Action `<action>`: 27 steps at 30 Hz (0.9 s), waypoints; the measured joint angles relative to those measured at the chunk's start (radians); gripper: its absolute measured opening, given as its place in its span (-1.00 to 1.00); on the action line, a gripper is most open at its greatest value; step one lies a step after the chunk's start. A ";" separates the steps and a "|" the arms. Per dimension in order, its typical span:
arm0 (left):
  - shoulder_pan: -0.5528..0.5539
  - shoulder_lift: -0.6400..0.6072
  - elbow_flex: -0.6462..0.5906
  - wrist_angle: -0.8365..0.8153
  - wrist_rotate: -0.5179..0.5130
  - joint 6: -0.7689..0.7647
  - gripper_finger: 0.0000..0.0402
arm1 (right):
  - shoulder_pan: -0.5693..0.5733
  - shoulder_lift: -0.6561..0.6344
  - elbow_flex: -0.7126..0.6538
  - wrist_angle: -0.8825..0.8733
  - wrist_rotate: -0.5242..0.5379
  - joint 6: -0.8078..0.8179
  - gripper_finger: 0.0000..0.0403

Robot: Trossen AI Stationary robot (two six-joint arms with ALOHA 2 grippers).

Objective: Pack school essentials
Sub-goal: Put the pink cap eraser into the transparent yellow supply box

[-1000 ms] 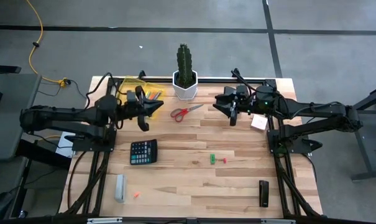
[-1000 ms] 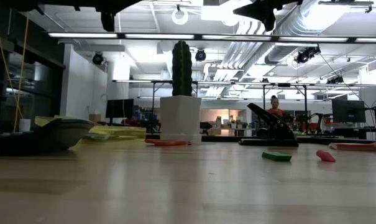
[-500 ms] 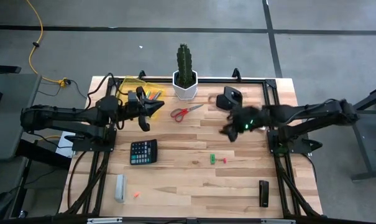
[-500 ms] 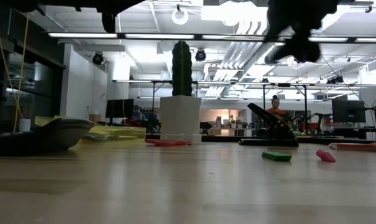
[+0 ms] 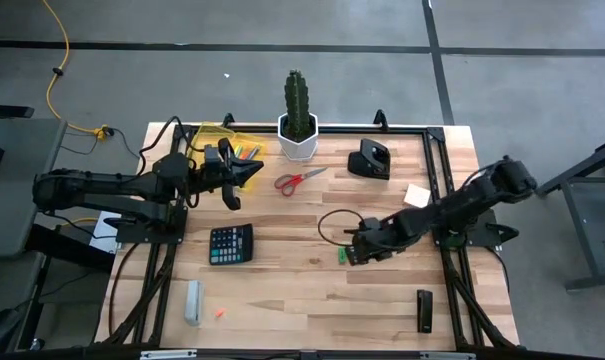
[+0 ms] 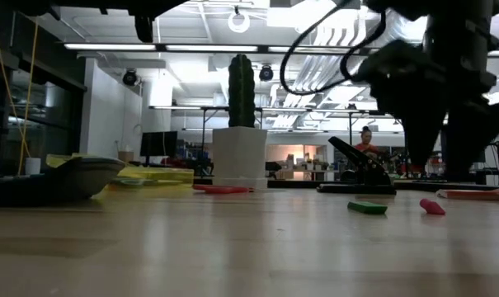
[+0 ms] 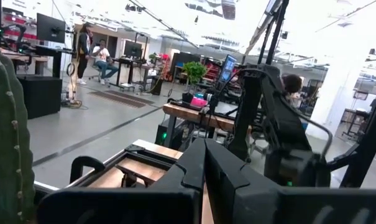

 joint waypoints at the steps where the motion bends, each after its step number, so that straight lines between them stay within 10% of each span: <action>1: 0.000 0.000 0.000 0.000 0.000 0.000 -1.00 | 0.005 0.018 0.001 0.005 0.000 0.021 -0.01; 19: 0.000 0.000 0.000 -0.007 0.000 0.000 -1.00 | 0.015 0.213 0.071 -0.067 0.059 0.128 -0.02; 27: 0.000 0.000 0.000 -0.009 0.000 0.000 -1.00 | 0.012 0.220 0.085 -0.142 0.077 0.119 -0.56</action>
